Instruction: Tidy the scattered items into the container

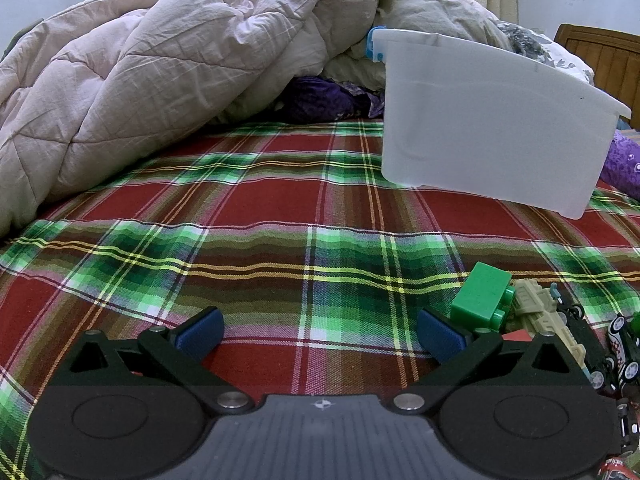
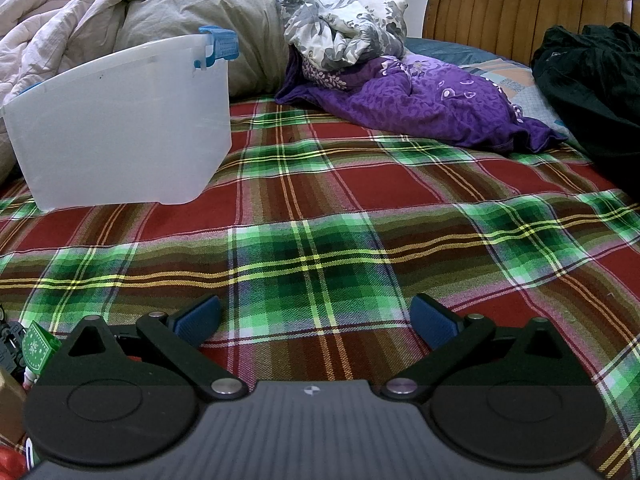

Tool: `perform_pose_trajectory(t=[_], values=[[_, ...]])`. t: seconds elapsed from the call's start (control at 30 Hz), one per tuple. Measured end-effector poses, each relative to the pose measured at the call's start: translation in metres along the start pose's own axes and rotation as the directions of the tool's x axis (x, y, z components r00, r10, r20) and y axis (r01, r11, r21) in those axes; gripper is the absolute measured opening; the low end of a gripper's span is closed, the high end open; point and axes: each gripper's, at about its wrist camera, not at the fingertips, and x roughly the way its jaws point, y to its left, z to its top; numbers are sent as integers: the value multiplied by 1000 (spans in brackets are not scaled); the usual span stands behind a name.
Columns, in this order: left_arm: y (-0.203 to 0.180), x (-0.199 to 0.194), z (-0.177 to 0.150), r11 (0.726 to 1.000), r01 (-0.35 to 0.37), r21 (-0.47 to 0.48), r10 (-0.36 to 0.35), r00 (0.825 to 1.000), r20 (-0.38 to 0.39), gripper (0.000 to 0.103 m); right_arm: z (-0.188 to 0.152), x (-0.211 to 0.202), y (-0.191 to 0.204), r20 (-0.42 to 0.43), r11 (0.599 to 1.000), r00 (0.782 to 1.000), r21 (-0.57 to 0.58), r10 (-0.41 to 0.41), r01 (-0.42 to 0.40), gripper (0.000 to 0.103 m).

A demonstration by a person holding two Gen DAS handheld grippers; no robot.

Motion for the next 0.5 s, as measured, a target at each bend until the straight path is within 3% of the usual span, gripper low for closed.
perform_pose_trajectory(t=[0.5], values=[[0,3,1,1000,-3,-2,3,1000,1,103,0,0,0,0,1000,1000,0,0,0,103]])
